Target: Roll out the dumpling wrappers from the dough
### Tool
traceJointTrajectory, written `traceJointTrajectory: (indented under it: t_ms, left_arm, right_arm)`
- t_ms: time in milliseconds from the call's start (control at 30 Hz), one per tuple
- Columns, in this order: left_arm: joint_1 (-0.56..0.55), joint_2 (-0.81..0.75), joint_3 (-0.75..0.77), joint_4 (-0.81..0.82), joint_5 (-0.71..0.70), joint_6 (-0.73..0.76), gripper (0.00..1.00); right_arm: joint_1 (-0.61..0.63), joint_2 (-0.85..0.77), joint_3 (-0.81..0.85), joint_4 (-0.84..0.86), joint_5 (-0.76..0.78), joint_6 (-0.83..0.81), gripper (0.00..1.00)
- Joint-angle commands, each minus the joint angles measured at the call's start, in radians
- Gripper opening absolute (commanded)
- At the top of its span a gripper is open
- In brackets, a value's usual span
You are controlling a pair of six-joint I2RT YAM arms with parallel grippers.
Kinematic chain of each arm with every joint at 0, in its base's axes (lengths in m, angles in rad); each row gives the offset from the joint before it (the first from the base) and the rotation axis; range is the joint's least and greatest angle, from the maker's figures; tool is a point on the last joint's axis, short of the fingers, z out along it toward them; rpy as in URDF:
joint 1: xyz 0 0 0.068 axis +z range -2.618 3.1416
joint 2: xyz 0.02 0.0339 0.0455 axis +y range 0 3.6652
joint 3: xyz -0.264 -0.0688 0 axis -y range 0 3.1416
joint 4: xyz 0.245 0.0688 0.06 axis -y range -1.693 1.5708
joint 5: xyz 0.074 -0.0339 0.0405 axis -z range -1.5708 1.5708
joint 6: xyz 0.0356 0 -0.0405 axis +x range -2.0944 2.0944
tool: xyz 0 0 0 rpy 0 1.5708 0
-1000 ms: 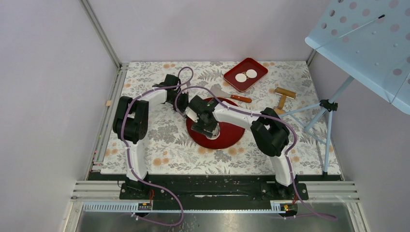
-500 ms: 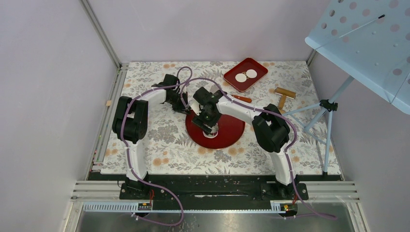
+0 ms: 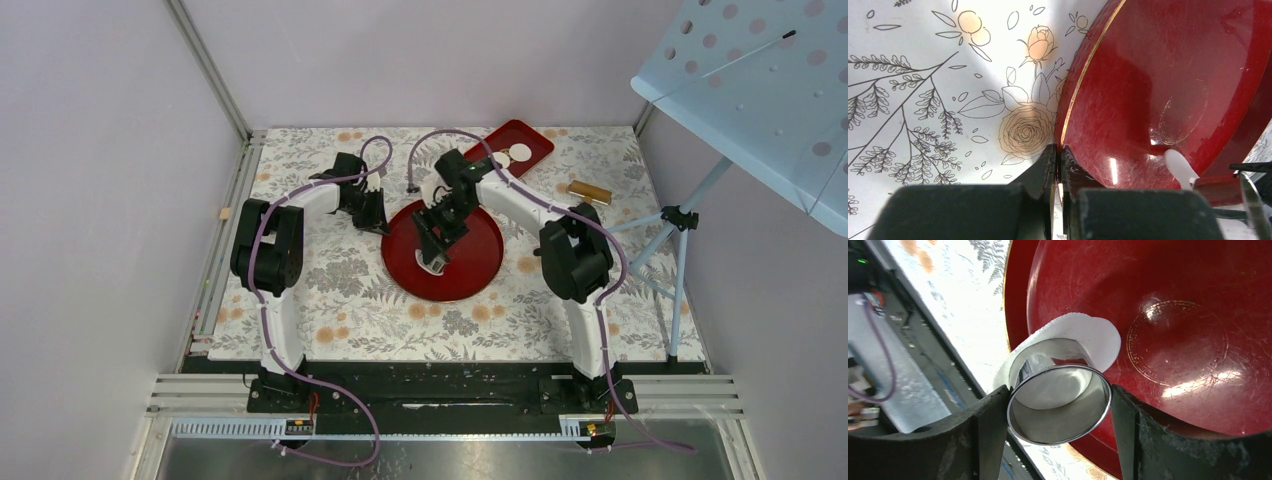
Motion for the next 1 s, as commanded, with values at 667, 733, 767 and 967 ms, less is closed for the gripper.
traceJointTrajectory:
  t_ms: [667, 733, 767, 967]
  left_arm:
    - [0.009, 0.004, -0.008, 0.022, -0.01, -0.016, 0.0]
    - [0.009, 0.004, -0.007, 0.023, -0.011, -0.016, 0.0]
    - [0.009, 0.004, -0.007, 0.023, -0.011, -0.017, 0.0]
    - [0.009, 0.005, -0.006, 0.021, -0.01, -0.018, 0.0]
  right_arm:
    - [-0.078, 0.009, 0.194, -0.034, 0.081, 0.007, 0.0]
    - [-0.077, 0.02, 0.226, -0.051, 0.025, 0.021, 0.0]
    - [-0.077, 0.026, 0.244, -0.053, -0.008, 0.042, 0.0]
    - [-0.075, 0.081, 0.308, -0.053, -0.167, 0.125, 0.0]
